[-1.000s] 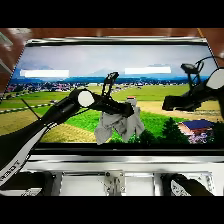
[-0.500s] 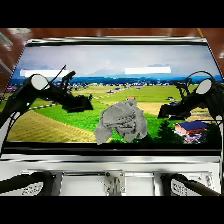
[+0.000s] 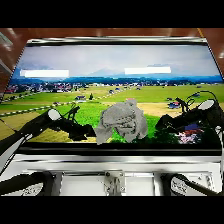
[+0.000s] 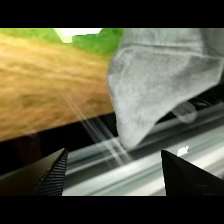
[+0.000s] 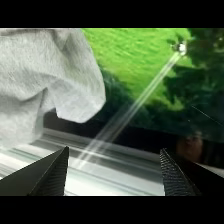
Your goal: Fold the shirts.
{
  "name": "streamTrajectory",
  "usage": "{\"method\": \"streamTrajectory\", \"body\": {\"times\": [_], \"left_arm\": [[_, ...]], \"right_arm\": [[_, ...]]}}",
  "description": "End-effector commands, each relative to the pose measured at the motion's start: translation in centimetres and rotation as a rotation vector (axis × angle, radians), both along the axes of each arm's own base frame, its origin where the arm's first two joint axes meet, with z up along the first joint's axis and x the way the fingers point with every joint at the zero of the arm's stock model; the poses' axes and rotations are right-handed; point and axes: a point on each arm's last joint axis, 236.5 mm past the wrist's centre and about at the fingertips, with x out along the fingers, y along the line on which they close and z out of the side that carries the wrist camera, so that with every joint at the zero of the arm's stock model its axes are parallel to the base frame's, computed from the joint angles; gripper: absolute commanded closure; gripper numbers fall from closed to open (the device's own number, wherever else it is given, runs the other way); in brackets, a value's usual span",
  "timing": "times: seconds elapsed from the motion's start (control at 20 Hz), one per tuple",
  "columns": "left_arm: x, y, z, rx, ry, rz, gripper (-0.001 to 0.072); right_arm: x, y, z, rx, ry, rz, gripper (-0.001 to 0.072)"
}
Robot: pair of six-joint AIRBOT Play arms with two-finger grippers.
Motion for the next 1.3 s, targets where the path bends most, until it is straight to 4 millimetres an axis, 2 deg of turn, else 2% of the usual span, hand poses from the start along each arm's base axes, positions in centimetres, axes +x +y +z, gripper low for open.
{"method": "streamTrajectory", "body": {"times": [0.0,0.15,0.2,0.3,0.4,0.45,0.65,0.7,0.75,0.8,0.85,0.9,1.0,1.1,1.15,1.2,1.25], "left_arm": [[-0.5,-2.5,-2.3,-0.031,0.020,0.053,-0.0003],[0.6,-4.3,-2.9,-0.074,0.005,0.115,-0.0001],[0.9,-4.6,-3.0,-0.078,0.002,0.136,0.0026],[1.3,-4.6,-3.4,-0.070,-0.005,0.156,0.0285],[1.5,-4.6,-3.3,-0.071,-0.013,0.152,0.0637],[1.6,-4.7,-3.1,-0.077,-0.029,0.134,0.0675],[2.1,-4.9,-2.1,-0.093,-0.079,0.105,0.0675],[2.4,-4.8,-1.8,-0.098,-0.092,0.103,0.0676],[2.7,-4.6,-1.4,-0.101,-0.108,0.103,0.0676],[3.3,-4.5,-0.9,-0.108,-0.139,0.093,0.0676],[3.9,-4.3,-0.2,-0.118,-0.181,0.073,0.0676],[4.7,-4.0,0.7,-0.126,-0.213,0.080,0.0677],[6.9,-2.6,3.2,-0.113,-0.317,0.077,0.0679],[9.7,0.3,7.4,-0.061,-0.461,0.068,0.0680],[11.2,2.3,10.6,-0.027,-0.539,0.076,0.0680],[12.4,4.3,14.2,0.012,-0.638,0.069,0.0680],[13.5,6.7,18.9,0.061,-0.761,0.067,0.0680]], "right_arm": [[1.3,0.8,-0.3,0.037,-0.041,-0.058,0.0015],[1.7,1.9,-0.7,0.094,-0.018,-0.081,0.0015],[1.5,2.6,-1.2,0.102,0.000,-0.065,0.0015],[1.0,4.3,-2.3,0.101,0.023,-0.003,0.0014],[1.1,5.6,-3.4,0.086,0.027,0.025,0.0015],[1.3,6.3,-3.9,0.081,0.029,0.025,0.0015],[2.4,7.9,-5.2,0.058,0.006,0.010,0.0018],[3.0,8.0,-5.4,0.044,-0.009,-0.009,0.0094],[3.5,8.0,-5.4,0.038,-0.024,-0.025,0.0361],[3.9,7.9,-5.5,0.035,-0.035,-0.037,0.0597],[4.1,7.9,-5.3,0.036,-0.041,-0.037,0.0653],[4.1,7.8,-4.9,0.035,-0.055,-0.007,0.0655],[4.5,7.5,-2.7,0.018,-0.124,0.102,0.0656],[6.0,5.5,1.6,-0.072,-0.239,0.191,0.0656],[7.2,4.2,4.6,-0.130,-0.322,0.219,0.0656],[8.7,2.7,8.8,-0.198,-0.444,0.233,0.0656],[10.1,1.5,13.6,-0.259,-0.577,0.224,0.0656]]}}
